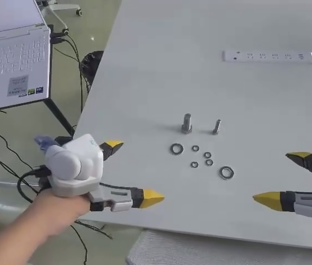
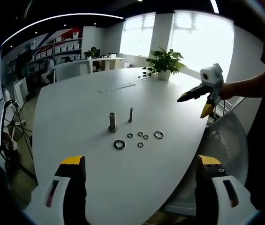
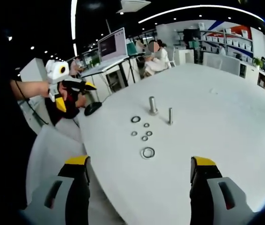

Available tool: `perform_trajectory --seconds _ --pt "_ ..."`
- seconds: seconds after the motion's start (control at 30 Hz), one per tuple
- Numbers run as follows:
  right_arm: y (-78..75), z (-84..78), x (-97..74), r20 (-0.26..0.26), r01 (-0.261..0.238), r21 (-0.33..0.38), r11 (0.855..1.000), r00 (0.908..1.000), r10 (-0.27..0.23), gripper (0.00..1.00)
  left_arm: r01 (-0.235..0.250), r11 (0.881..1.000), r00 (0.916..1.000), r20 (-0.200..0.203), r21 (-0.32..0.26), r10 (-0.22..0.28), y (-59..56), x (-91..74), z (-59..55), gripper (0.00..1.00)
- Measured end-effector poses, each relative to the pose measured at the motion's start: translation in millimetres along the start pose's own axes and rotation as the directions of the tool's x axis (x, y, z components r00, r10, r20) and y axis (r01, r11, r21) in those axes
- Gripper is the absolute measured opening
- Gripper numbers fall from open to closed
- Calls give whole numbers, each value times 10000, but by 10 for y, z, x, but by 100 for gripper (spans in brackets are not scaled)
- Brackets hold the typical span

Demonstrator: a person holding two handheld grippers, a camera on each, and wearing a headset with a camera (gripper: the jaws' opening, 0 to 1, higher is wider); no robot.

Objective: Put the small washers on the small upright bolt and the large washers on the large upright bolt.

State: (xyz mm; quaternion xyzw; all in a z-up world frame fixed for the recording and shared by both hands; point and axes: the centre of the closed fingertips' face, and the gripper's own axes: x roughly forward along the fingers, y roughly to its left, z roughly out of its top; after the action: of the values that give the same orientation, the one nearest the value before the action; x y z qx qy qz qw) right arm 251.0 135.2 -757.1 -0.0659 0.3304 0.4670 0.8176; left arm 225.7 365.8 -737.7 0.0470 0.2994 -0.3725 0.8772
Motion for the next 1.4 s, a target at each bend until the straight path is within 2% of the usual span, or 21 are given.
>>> perform_trajectory --seconds 0.17,0.27,0.4,0.5,0.57,0.67,0.93,1.07,1.17,1.27,1.4 --pt "-8 87 59 -121 -34 -76 10000 9999 33 87 155 9998 9999 -74 121 -154 -65 13 -24 98" --pt "-12 176 88 -128 -127 -174 9998 9998 125 85 154 9998 9999 -54 91 -153 -53 15 -30 97" --pt "-20 233 144 -445 -222 -585 9980 9988 196 82 73 9999 9999 -125 71 -72 -47 20 -63 98" --pt "-68 328 158 -372 -83 -651 9978 9993 59 73 89 9998 9998 -206 151 -86 -63 20 -107 97" --pt "-73 389 190 -331 -104 -551 9984 9994 86 73 94 9999 9998 -190 76 -93 -73 16 -126 97" --pt "-85 438 242 -488 -82 -769 9970 9988 44 72 75 10000 9999 -151 37 -74 -99 15 -146 96" --pt "35 518 461 -1172 -599 -1314 9895 9921 445 70 137 9999 9996 -247 103 -134 -132 7 -182 96" --pt "99 631 567 -1168 -811 -1710 9819 9913 615 68 139 9998 9998 -143 112 -138 -93 -17 -177 96" --pt "123 728 657 -1129 -870 -1651 9824 9912 688 68 115 9998 9997 -210 172 -111 -52 -23 -186 96" --pt "147 759 734 -1240 -958 -1769 9796 9895 744 68 183 9996 9997 -149 210 -180 -52 -15 -167 97" --pt "166 754 822 -1508 -1170 -1806 9766 9845 901 68 311 9987 9991 -301 398 -299 -80 27 -179 97"
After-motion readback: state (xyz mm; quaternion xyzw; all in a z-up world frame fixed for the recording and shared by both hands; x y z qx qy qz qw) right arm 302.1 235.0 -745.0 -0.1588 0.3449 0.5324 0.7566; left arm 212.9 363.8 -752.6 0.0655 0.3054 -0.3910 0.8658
